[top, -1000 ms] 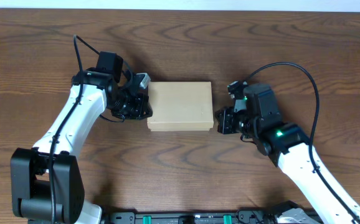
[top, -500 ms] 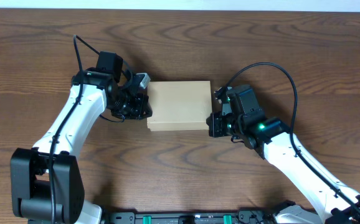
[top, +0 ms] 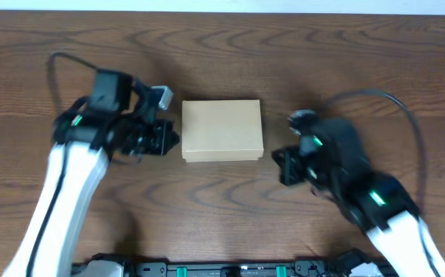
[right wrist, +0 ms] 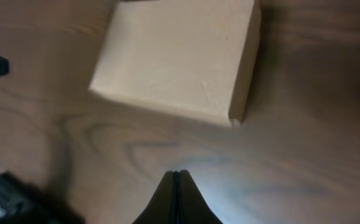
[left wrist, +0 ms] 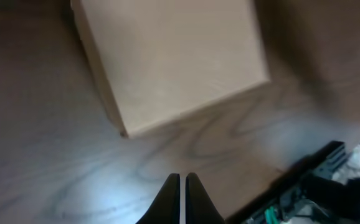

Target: Pack container

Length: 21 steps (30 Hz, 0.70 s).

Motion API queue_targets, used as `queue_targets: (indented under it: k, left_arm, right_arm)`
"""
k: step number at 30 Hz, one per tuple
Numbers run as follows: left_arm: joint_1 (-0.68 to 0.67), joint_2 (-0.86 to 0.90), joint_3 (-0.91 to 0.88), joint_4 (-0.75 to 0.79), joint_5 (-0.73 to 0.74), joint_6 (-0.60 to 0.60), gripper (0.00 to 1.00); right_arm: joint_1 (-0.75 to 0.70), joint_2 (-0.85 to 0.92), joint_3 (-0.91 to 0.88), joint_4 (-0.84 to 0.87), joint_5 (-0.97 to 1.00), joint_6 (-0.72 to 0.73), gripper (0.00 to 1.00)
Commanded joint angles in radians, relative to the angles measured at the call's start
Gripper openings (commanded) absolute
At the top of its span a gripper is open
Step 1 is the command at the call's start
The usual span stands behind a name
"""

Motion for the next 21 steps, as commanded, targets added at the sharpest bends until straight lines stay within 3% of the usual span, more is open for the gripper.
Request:
queue_targets:
  k: [1, 5, 11, 12, 13, 14, 17, 21]
  left_arm:
    - [-0.035, -0.162, 0.004, -0.066, -0.066, -0.015, 0.06]
    - [-0.099, -0.376, -0.081, -0.109, -0.156, -0.044, 0.06]
    - [-0.126, -0.679, -0.304, -0.031, -0.156, -0.094, 0.07]
    - [-0.126, -0.704, -0.322, -0.022, -0.156, -0.101, 0.20]
    - [-0.126, -0.731, -0.339, -0.013, -0.157, -0.119, 0.65]
    - [-0.125, -0.748, -0.348, -0.003, -0.157, -0.131, 0.95]
    - [-0.125, -0.768, -0.352, -0.006, -0.156, -0.200, 0.95]
    - [-0.125, -0.767, -0.352, -0.008, -0.157, -0.202, 0.95]
  right_arm:
    - [0.008, -0.132, -0.003, -0.099, 0.022, 0.000, 0.01]
    - [0.017, -0.317, -0.057, -0.229, 0.056, 0.019, 0.01]
    - [0.018, -0.539, -0.156, -0.275, 0.050, 0.080, 0.02]
    - [0.018, -0.558, -0.162, -0.275, 0.050, 0.093, 0.13]
    - [0.018, -0.573, -0.165, -0.274, 0.050, 0.110, 0.57]
    - [0.018, -0.581, -0.166, -0.275, 0.050, 0.134, 0.99]
    - [0.018, -0.581, -0.166, -0.289, 0.040, 0.163, 0.99]
    - [0.018, -0.581, -0.166, -0.309, -0.002, 0.191, 0.99]
